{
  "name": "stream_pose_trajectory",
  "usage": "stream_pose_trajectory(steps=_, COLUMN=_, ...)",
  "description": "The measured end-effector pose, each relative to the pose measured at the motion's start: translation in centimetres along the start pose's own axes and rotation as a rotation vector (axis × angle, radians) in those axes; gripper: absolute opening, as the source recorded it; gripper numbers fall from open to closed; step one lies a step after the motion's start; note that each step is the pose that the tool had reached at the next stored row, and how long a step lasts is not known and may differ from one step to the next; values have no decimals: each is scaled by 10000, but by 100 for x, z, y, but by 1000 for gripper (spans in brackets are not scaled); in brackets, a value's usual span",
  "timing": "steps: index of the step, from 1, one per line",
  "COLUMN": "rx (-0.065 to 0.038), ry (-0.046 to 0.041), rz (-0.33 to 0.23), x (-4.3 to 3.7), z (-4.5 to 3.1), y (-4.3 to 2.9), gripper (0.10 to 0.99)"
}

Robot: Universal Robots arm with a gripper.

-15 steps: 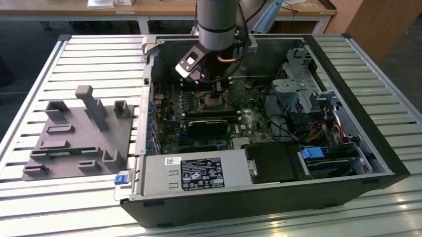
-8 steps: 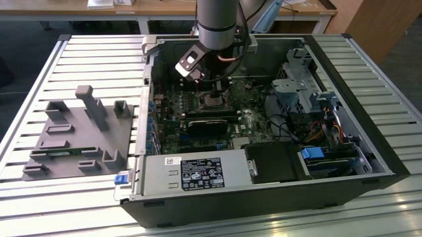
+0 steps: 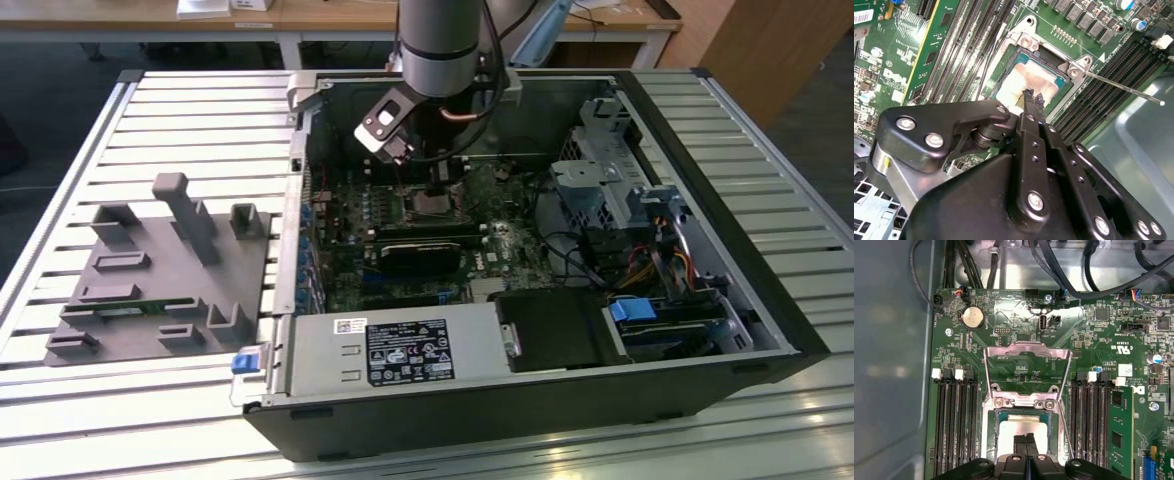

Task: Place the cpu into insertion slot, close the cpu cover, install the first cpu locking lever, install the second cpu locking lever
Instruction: 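Close the cpu cover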

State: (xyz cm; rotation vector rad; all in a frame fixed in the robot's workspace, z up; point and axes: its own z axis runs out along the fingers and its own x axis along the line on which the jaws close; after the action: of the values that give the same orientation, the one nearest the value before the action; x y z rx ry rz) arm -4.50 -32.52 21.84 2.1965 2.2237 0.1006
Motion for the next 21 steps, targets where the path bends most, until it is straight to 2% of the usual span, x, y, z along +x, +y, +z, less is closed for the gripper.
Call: stream_pose_trajectory(steps=21, rx=1, ry=2, rz=0, x=2, z=-49, y=3, gripper=106)
